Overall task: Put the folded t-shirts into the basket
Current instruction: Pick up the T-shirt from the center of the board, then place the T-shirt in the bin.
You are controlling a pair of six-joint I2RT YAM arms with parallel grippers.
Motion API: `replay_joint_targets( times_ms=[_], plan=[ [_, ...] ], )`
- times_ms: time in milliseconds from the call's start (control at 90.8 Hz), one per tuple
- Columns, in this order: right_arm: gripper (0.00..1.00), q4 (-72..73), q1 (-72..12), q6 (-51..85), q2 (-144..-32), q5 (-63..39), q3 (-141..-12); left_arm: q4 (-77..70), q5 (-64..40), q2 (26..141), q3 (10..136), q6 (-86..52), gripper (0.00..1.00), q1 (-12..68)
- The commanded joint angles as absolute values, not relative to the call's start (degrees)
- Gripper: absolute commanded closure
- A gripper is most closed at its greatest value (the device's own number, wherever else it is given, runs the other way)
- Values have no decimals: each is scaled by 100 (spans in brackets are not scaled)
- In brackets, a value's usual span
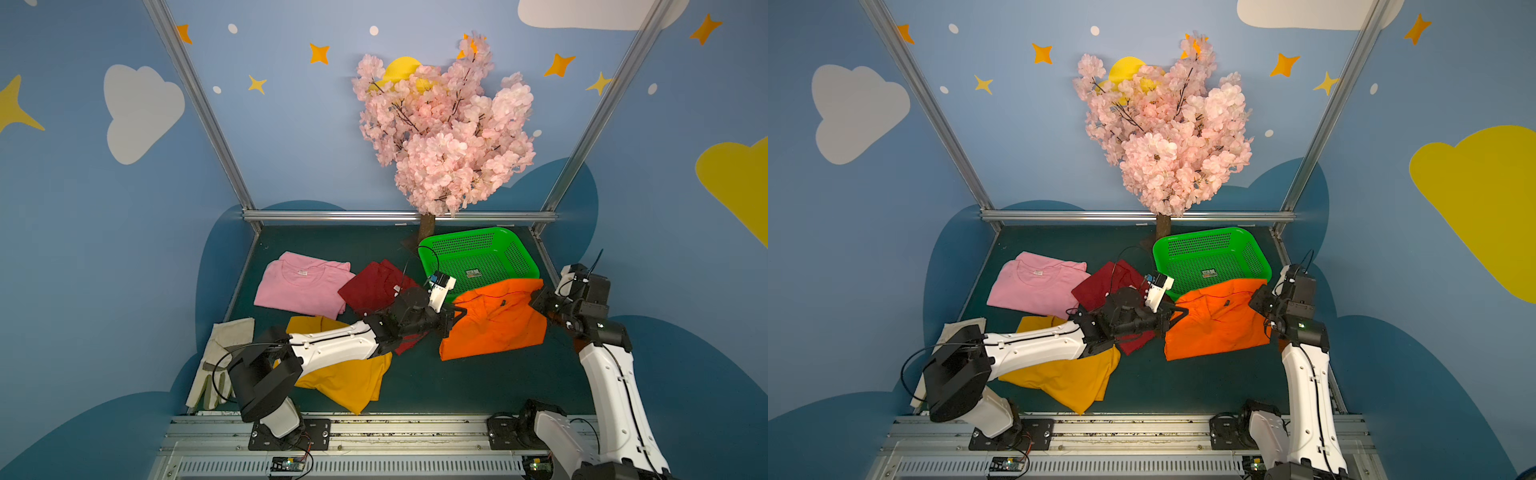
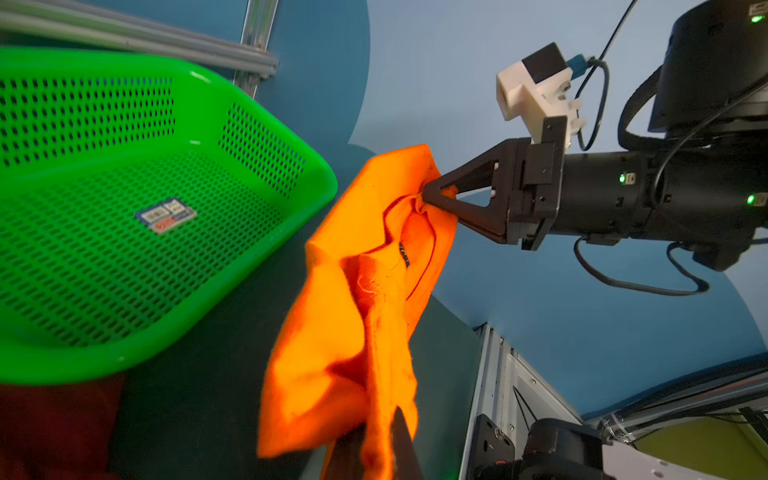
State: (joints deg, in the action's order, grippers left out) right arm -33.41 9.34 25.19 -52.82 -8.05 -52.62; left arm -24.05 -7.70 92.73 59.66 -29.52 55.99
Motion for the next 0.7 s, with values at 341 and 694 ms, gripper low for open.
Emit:
replay_joint_targets(
  times_ms=[341, 694],
  plan=[
    [100, -1798, 541, 2562, -7527, -443, -7470, -1580, -942, 10578, 8698, -2170, 98, 4596],
    [100, -1997, 501, 2307, -10019, -872, -9414, -1101, -1086, 11947, 10227, -1950, 98, 4093]
  ],
)
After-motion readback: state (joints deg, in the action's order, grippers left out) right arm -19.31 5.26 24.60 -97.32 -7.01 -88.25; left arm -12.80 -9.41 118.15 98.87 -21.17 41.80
